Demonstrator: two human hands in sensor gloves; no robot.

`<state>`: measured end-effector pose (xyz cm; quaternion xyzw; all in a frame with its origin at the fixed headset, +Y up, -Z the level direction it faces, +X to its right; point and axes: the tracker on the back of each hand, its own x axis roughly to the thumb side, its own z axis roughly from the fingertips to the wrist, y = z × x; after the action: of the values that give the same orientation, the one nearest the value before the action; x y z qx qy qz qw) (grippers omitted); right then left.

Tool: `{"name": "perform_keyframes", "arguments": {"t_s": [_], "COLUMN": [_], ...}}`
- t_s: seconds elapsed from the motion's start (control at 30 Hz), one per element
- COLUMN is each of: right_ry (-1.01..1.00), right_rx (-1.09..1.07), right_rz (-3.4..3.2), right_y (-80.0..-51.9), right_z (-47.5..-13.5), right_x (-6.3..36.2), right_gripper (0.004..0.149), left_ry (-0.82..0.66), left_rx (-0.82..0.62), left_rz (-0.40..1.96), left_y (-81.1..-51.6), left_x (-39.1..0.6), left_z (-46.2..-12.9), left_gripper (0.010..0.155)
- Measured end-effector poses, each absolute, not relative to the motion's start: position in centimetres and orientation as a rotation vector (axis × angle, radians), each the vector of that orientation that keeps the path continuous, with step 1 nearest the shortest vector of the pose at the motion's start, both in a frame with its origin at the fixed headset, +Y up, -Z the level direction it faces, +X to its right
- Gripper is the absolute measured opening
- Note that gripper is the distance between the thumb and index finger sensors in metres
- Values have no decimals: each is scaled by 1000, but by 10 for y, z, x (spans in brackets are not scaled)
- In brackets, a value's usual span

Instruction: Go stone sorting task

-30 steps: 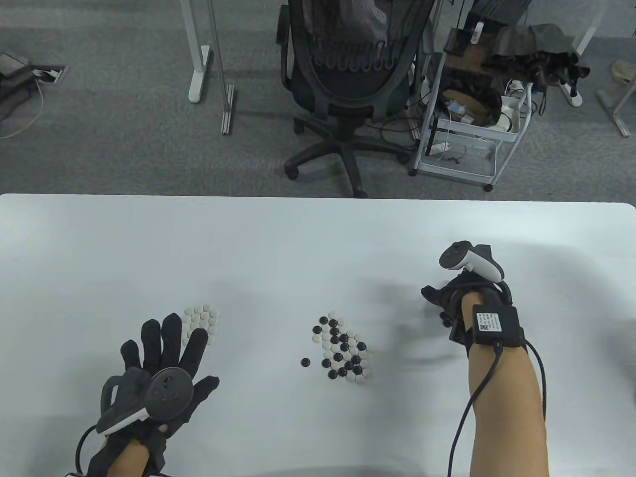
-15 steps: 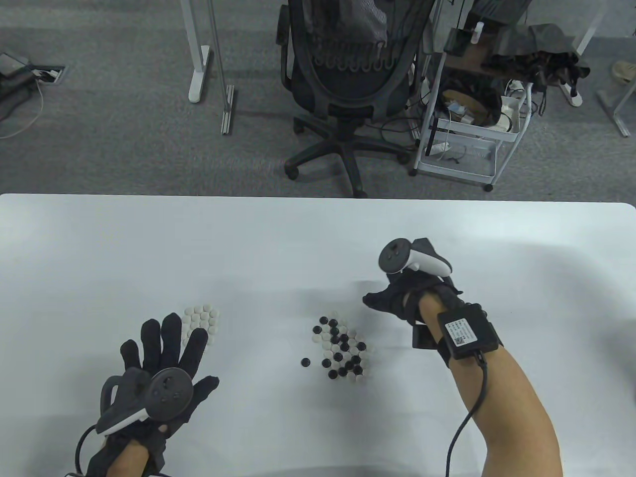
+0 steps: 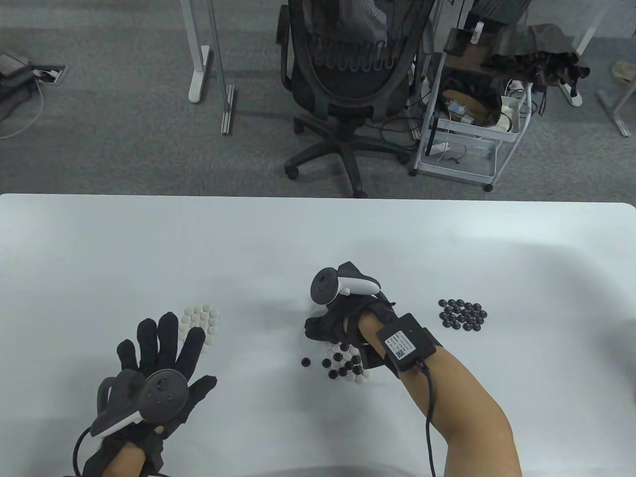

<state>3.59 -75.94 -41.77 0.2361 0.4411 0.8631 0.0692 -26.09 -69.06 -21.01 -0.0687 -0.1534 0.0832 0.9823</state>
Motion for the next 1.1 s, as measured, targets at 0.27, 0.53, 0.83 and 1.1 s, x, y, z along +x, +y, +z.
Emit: {"name": "perform_keyframes", "arguments": {"t_s": [0.27, 0.53, 0.83, 1.1], "right_ry": [1213, 1250, 1251, 1229], "right_rx": [299, -44, -149, -178], "right_rz": [2650, 2698, 2692, 2703], "right_y": [-757, -748, -747, -746], "right_z": [-475, -474, -452, -450], "right_x": [77, 198, 254, 263], "right_gripper": [63, 63, 63, 64], "left_ry": [-299, -296, -302, -294], "left_rx": [-147, -146, -173, -180], "left_rz": [164, 156, 142, 136], "left_y": [-691, -691, -696, -697], "left_x": [-261, -261, -256, -255], "left_z": [-209, -210, -213, -214], "left_gripper": [77, 77, 77, 77]}}
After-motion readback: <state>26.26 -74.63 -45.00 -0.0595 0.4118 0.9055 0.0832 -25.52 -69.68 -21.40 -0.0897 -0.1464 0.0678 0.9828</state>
